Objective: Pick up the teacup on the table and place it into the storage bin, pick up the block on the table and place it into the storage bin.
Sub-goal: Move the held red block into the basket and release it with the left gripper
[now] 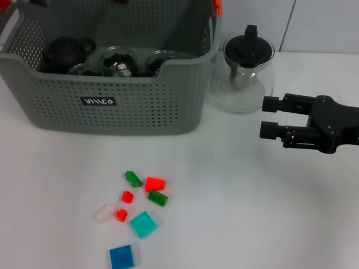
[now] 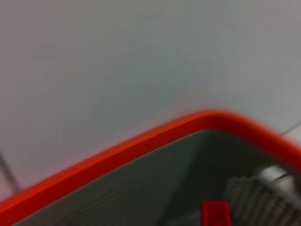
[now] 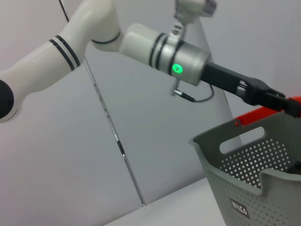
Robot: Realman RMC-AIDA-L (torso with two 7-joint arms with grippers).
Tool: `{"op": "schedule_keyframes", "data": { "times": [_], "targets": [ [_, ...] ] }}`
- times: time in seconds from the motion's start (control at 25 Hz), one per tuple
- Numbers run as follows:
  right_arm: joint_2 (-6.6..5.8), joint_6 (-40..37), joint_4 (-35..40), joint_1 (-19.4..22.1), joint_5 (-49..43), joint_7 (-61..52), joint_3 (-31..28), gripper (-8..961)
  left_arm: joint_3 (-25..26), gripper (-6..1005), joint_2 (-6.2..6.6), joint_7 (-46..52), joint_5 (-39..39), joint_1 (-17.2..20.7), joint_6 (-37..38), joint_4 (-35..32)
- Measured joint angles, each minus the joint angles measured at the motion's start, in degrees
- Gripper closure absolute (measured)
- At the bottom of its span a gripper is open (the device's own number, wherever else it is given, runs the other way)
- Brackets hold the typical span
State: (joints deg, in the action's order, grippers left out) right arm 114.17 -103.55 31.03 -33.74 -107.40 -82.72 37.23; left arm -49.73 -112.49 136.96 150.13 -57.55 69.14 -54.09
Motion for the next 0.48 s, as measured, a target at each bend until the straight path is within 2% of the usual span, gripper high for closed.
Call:
{"op": "schedule_keyframes", "data": {
  "times": [0.08,0.12,0.16,0.32,0.48],
  "targets": [
    [0.0,0.0,0.0,-0.1,-0.1,0.0,0.0,160,-1.2,756,-0.67,1.1,4.3,-1.1,-4.6,3.5],
    [0.0,0.1,0.0,-0.1,-0.1,0.0,0.0,160,-1.2,753,-0.67,1.1,4.3,-1.1,-4.6,3.5],
    [0.0,0.2,0.0,-0.2,-0.2,0.0,0.0,160,-2.6,751,-1.62,2.1,8.5,-1.6,-9.3,6.9],
    [0.0,0.6,-0.1,-0.3,-0.2,0.1,0.2,160,-3.4,742,-3.33,2.6,12.4,-1.8,-14.6,9.8],
    [0.0,0.9,-0.4,-0.3,-0.2,0.2,0.3,160,-4.6,733,-4.0,2.9,13.3,-1.5,-18.1,12.0]
  ]
}}
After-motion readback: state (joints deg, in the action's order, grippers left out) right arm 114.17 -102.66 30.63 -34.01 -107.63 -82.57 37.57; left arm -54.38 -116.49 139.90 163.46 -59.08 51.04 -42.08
